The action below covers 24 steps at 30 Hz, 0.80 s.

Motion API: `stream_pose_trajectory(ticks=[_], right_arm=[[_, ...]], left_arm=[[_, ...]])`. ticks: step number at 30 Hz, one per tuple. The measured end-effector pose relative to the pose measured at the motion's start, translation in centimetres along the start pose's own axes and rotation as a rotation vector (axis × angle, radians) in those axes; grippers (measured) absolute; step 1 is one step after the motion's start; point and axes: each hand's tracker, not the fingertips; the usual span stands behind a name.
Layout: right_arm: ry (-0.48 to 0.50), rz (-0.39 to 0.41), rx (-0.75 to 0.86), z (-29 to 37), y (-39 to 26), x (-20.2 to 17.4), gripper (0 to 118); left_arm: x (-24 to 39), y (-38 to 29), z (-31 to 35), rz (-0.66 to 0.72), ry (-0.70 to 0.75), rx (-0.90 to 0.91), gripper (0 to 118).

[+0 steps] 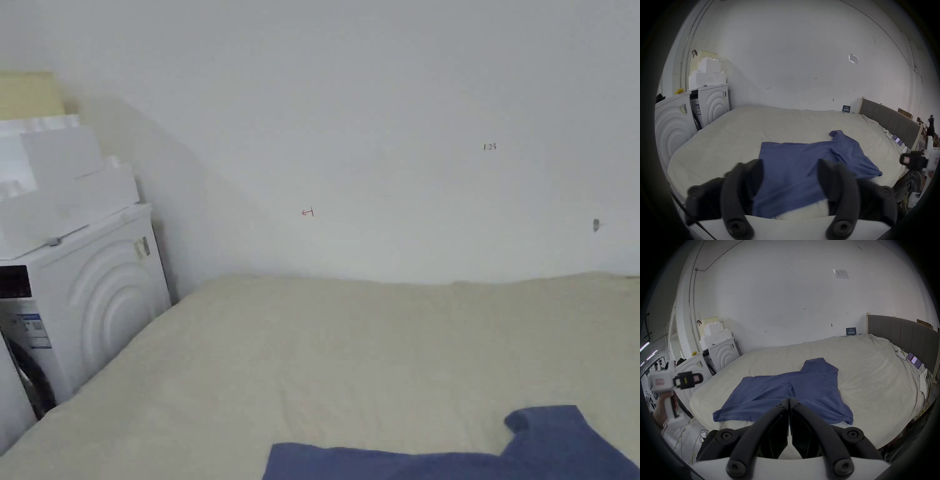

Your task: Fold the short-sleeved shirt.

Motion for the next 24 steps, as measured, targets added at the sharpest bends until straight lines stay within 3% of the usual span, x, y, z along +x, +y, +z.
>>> stream_pose_trajectory(ticks=[2, 8, 13, 20, 24], right_arm=[[-0.009, -0.011, -0.010, -0.6, -0.3, 0.5, 0], [-0.011, -0.127, -0.082, -2.9, -1.0, 2.7, 0], [-0.053, -0.129, -0.144, -5.0, -1.3, 4.0, 0], [-0.075, -0.222, -0.219, -7.0, -2.7, 6.0, 0], [-0.098, -0.212, -0.240, -7.1, -3.0, 6.4, 0]], left_arm=[[-0.9, 1.2, -4.3, -0.013, 0.015, -0.042, 91], [-4.5, 2.3, -21.3, -0.058, 0.055, -0.264, 91], [-7.8, 0.7, -31.9, 0.024, 0.060, -0.379, 91], [-9.6, -0.8, -38.0, 0.019, 0.127, -0.388, 87], [-9.4, -2.2, -38.6, -0.014, 0.123, -0.388, 86]])
